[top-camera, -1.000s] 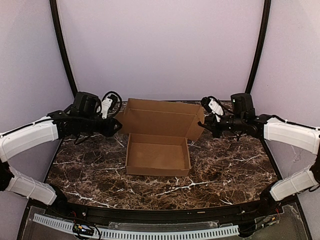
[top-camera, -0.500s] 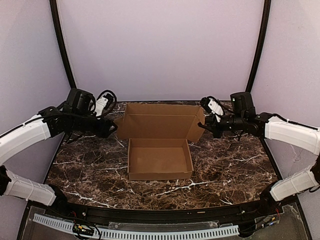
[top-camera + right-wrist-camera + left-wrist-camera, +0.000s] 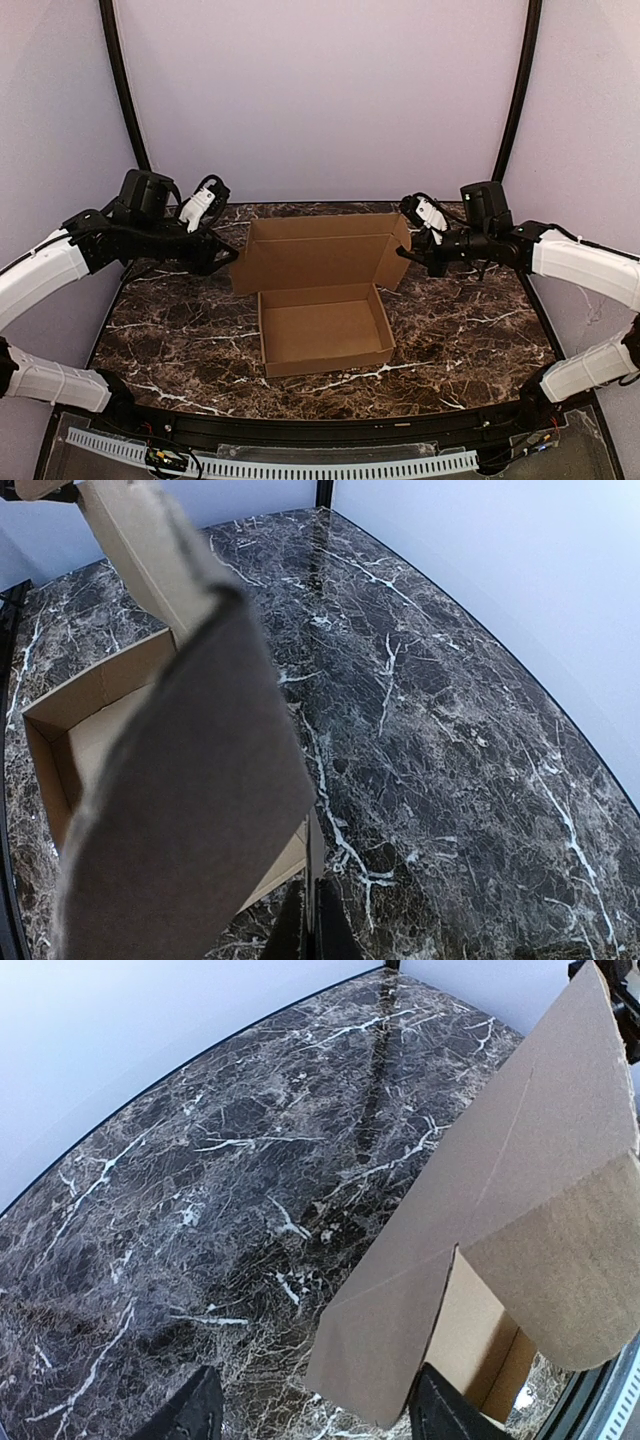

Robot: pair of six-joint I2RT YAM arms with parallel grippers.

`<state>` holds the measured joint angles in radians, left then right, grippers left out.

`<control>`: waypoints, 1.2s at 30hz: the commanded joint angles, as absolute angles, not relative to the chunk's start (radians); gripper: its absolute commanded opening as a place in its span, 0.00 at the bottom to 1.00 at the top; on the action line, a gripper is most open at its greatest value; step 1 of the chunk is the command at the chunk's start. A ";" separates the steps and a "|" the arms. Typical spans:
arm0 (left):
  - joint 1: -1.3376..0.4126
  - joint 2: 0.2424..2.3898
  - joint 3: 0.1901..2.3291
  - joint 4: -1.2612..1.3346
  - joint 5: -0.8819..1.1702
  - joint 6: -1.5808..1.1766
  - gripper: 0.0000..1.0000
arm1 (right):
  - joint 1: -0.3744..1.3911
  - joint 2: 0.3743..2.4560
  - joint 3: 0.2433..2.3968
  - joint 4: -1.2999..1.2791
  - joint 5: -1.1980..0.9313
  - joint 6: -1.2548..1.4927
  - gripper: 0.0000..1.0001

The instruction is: Fold the paper box

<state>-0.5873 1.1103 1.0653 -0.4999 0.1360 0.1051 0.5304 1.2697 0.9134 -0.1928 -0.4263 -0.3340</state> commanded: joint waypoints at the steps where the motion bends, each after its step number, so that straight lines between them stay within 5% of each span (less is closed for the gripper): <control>1: -0.591 1.141 1.078 -0.500 0.218 0.129 0.60 | 0.543 1.256 0.946 -0.220 -0.447 -0.314 0.00; 6: -0.591 1.168 1.084 -0.496 0.242 0.127 0.49 | 0.546 1.255 0.956 -0.228 -0.443 -0.310 0.00; 19: -0.591 1.181 1.085 -0.437 0.246 0.041 0.03 | 0.564 1.303 1.052 -0.271 -0.400 -0.137 0.00; 36: -0.591 1.238 1.026 -0.150 0.256 -0.399 0.01 | 0.716 1.413 1.264 -0.350 -0.182 0.242 0.00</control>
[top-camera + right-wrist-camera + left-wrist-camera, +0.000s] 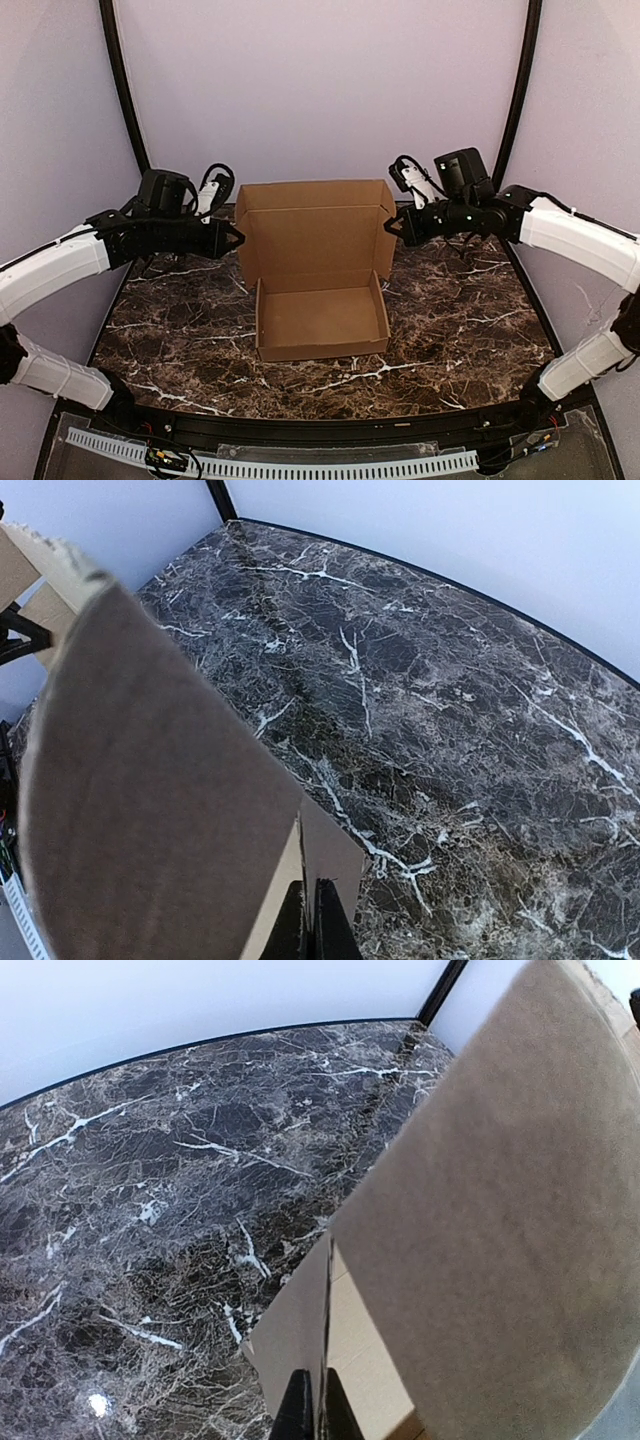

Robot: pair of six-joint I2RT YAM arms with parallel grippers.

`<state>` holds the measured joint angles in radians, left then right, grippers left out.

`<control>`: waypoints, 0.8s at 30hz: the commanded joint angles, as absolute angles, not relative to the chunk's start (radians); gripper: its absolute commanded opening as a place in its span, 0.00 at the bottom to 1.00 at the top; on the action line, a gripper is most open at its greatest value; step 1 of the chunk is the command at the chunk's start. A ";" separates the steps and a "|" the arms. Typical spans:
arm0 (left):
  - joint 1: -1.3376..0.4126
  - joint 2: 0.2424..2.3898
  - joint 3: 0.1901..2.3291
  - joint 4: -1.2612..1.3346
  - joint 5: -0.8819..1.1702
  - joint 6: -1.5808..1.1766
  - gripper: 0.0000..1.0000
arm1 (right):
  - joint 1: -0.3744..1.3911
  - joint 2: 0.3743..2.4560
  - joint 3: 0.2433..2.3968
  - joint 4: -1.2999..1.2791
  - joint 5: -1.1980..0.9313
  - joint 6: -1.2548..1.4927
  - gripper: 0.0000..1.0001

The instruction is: Fold the paper box

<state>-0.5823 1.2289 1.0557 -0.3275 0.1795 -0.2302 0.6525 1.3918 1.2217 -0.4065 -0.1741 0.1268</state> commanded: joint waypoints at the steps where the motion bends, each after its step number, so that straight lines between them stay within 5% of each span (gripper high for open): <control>1: -0.591 1.242 1.016 -0.134 0.259 -0.413 0.01 | 0.726 1.420 1.265 -0.342 -0.171 0.251 0.00; 24: -0.665 1.292 1.029 -0.144 0.067 -0.447 0.01 | 0.864 1.515 1.311 -0.316 0.143 0.325 0.06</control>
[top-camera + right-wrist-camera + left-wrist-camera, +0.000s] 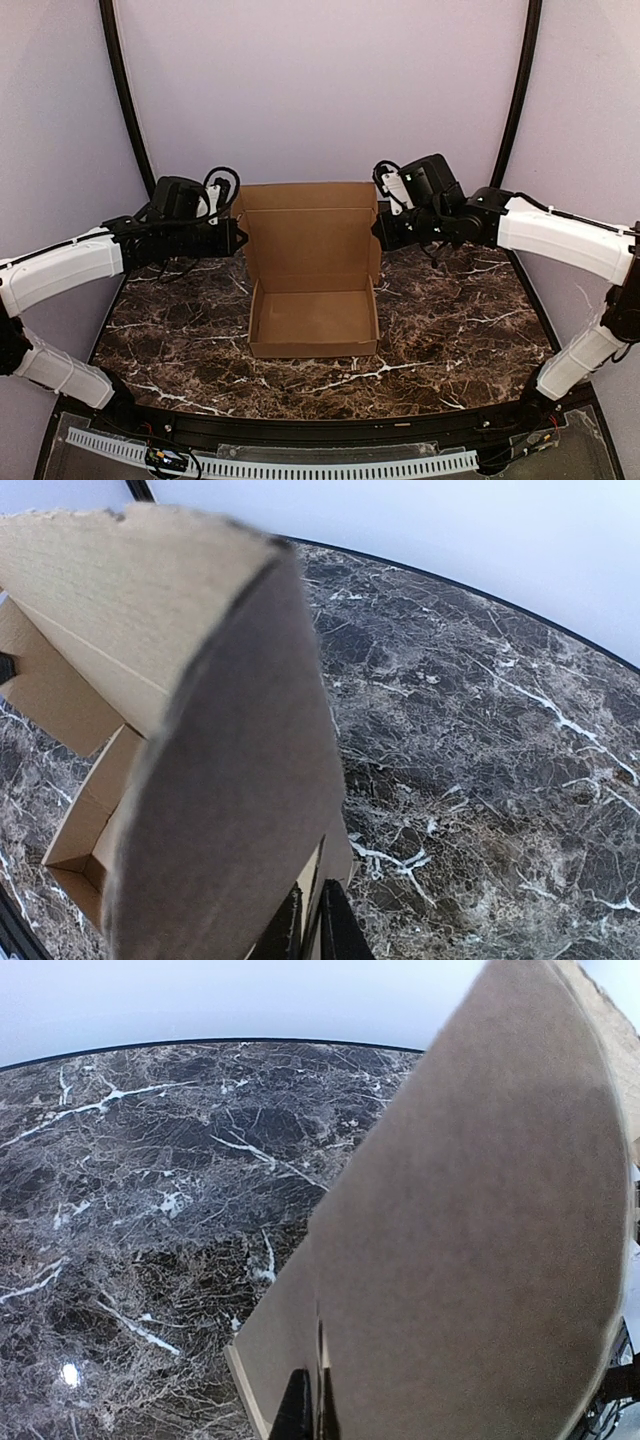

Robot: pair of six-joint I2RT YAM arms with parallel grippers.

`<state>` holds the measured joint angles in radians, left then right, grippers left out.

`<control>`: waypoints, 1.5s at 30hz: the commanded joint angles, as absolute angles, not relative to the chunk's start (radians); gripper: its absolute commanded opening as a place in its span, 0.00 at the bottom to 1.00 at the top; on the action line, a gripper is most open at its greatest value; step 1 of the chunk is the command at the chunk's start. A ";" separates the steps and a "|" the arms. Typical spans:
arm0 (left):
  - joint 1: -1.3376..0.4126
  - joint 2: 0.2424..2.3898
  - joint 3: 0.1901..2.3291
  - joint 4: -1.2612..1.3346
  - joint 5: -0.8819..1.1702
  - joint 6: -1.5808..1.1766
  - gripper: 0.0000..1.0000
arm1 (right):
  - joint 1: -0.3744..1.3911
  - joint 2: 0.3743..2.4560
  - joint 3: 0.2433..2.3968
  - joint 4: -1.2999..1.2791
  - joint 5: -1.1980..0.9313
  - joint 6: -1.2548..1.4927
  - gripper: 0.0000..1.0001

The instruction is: Fold the paper box

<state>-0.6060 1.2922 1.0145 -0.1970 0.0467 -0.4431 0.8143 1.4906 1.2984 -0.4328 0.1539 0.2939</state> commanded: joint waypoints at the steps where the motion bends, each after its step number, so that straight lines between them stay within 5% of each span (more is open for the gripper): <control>1: -0.678 1.293 1.030 -0.150 0.036 -0.445 0.01 | 0.868 1.514 1.306 -0.306 0.157 0.331 0.04; 25: -0.869 1.386 1.132 -0.223 -0.383 -0.314 0.01 | 1.026 1.624 1.310 -0.230 0.641 0.395 0.00; 45: -0.936 1.400 1.086 -0.201 -0.427 -0.368 0.01 | 1.082 1.675 1.309 -0.223 0.641 0.497 0.00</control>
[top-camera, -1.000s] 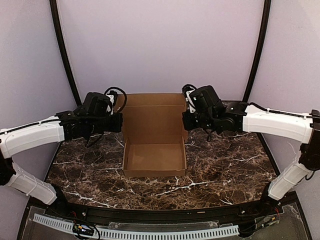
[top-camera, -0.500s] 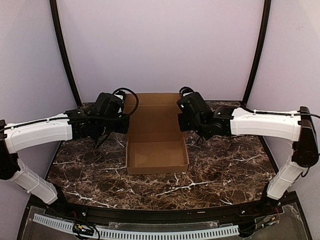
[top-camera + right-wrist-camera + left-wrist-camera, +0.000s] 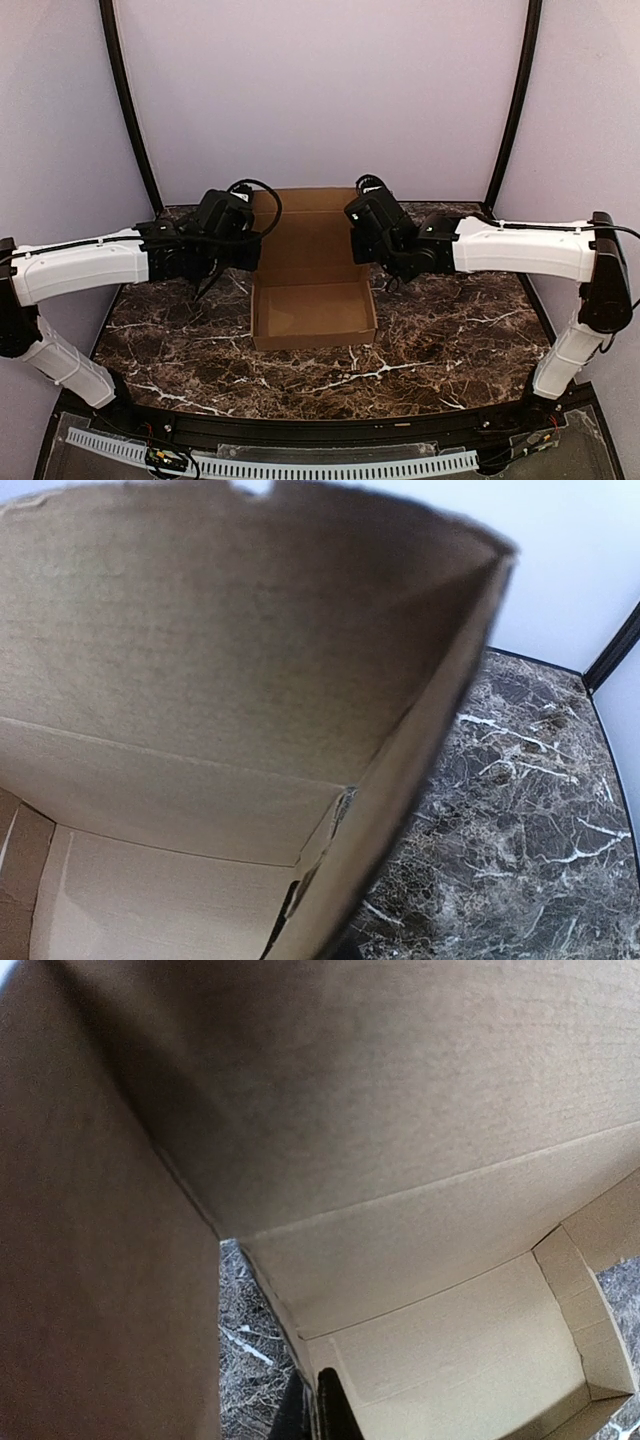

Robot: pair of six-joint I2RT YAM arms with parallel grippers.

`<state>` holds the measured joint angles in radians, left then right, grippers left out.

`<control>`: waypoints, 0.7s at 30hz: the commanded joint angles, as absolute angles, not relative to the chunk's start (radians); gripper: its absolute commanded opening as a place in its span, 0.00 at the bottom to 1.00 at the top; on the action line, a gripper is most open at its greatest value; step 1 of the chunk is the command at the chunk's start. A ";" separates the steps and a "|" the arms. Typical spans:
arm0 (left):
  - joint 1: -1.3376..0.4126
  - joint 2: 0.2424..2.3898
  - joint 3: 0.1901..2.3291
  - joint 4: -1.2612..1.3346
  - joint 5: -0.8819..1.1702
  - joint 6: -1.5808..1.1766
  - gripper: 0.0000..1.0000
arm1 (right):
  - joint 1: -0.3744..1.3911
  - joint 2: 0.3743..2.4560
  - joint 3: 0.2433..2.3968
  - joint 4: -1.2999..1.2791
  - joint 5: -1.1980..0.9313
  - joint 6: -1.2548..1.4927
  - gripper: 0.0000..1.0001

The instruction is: Fold the paper box

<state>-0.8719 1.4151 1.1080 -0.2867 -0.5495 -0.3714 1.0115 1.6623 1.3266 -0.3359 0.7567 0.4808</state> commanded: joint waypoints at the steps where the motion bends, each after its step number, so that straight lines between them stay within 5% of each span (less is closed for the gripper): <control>1: -0.938 1.397 1.073 -0.196 -0.428 -0.375 0.01 | 1.085 1.672 1.300 -0.219 0.642 0.502 0.00; 21: -1.116 1.368 0.896 -0.166 -0.585 -0.502 0.01 | 1.216 1.625 1.107 -0.181 0.802 0.665 0.00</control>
